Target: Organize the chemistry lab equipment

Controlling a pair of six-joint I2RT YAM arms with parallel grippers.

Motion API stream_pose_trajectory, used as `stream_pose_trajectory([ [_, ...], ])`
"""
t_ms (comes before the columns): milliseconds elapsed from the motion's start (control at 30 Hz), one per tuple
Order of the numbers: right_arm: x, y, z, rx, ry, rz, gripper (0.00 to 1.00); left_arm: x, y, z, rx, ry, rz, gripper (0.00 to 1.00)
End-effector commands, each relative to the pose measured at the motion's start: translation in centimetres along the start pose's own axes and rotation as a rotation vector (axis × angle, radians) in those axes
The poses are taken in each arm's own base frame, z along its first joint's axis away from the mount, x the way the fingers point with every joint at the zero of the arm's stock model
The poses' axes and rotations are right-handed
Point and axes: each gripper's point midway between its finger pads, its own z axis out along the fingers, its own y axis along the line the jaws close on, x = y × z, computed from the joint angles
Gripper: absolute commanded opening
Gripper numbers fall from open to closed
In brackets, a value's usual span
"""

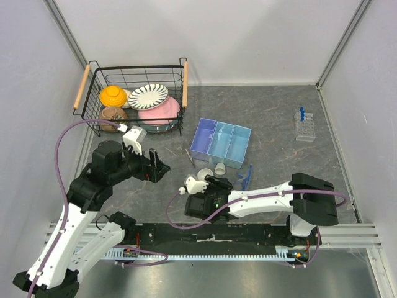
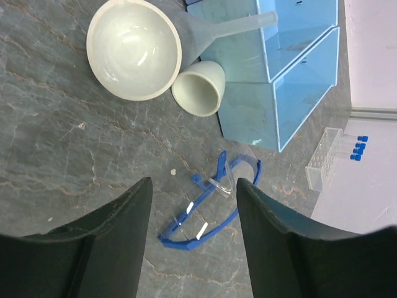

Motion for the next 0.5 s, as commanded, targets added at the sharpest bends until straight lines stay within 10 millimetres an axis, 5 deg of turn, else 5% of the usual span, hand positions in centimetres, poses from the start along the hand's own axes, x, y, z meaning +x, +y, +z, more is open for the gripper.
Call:
stream_pose_trajectory([
  [0,-0.7,0.1,1.9,0.035,-0.03,0.055,0.63,-0.4,-0.2,0.1,0.003,0.003,0.0,0.92],
  [467,0.0,0.3,5.5,-0.027,-0.002,0.096,0.5,-0.9,0.3,0.6,-0.027,0.016,-0.001,0.92],
])
